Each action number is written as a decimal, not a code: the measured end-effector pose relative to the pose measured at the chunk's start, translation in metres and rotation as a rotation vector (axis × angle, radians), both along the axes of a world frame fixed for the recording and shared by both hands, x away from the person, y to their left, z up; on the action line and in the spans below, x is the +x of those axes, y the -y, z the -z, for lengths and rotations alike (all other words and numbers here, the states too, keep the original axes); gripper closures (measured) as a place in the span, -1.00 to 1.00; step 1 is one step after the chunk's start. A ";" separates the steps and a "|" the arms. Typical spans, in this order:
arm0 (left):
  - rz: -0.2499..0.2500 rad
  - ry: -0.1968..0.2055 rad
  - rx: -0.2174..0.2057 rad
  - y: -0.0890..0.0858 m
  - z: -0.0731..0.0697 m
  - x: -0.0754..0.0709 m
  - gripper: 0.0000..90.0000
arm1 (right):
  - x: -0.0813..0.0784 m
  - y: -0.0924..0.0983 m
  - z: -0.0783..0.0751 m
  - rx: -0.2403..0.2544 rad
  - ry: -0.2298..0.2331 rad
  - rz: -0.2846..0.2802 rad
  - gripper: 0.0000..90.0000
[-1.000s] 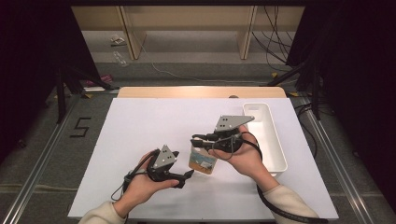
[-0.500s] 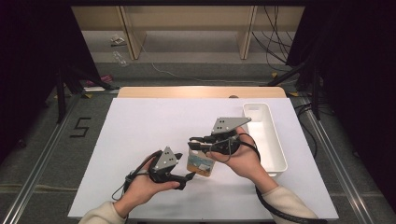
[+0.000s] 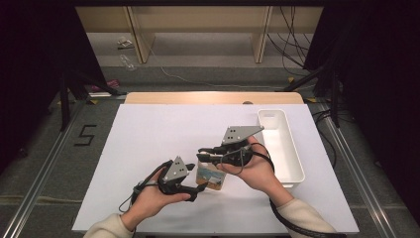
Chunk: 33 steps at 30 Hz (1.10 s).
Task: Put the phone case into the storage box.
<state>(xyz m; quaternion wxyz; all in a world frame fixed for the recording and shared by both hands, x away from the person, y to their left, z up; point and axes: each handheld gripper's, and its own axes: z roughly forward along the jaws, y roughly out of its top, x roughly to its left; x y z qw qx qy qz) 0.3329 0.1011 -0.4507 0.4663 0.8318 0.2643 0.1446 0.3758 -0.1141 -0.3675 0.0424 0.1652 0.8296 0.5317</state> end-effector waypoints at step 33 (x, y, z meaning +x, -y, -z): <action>0.097 0.009 -0.003 0.004 0.004 -0.001 0.13 | -0.005 -0.005 -0.001 0.016 -0.024 -0.034 0.77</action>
